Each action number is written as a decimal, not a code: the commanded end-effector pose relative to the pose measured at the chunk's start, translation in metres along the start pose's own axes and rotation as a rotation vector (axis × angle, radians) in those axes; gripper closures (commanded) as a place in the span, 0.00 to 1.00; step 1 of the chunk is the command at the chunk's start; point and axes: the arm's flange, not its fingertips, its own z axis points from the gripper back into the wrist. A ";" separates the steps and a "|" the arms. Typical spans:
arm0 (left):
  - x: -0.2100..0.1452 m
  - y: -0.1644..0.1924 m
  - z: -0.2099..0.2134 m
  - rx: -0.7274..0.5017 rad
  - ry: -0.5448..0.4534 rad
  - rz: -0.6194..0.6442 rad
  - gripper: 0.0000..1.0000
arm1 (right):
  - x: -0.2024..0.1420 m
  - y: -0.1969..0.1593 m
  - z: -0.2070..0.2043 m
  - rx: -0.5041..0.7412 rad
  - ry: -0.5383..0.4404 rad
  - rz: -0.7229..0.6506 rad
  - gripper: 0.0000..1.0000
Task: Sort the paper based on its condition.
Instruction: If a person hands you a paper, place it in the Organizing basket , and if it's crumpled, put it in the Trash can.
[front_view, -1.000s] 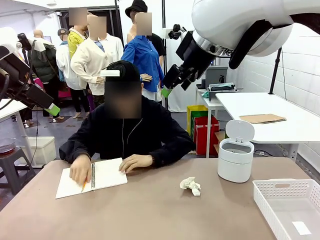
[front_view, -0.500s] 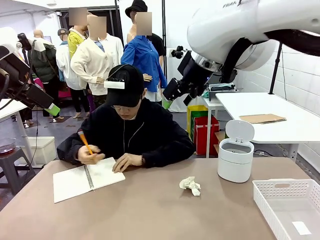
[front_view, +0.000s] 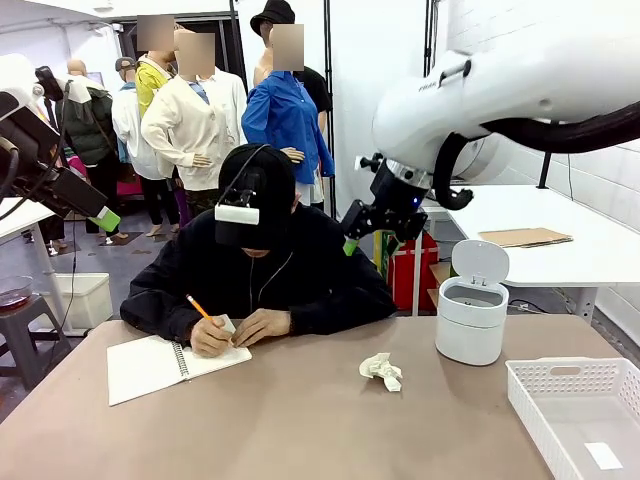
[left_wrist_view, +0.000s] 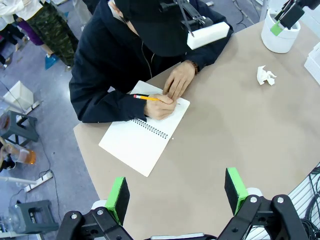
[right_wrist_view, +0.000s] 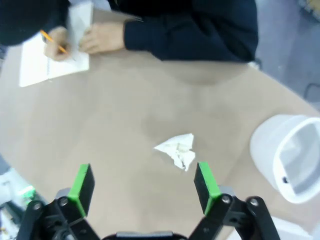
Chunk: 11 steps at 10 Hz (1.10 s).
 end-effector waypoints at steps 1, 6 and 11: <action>0.000 0.000 0.000 0.001 0.000 0.000 0.00 | 0.011 0.003 -0.013 -0.010 0.097 -0.025 0.00; 0.000 0.000 0.000 0.001 0.000 0.000 0.00 | 0.000 -0.017 -0.108 -0.132 0.286 -0.016 0.00; 0.000 0.000 0.000 0.001 0.000 0.000 0.00 | -0.011 -0.022 -0.129 -0.088 0.273 -0.009 0.00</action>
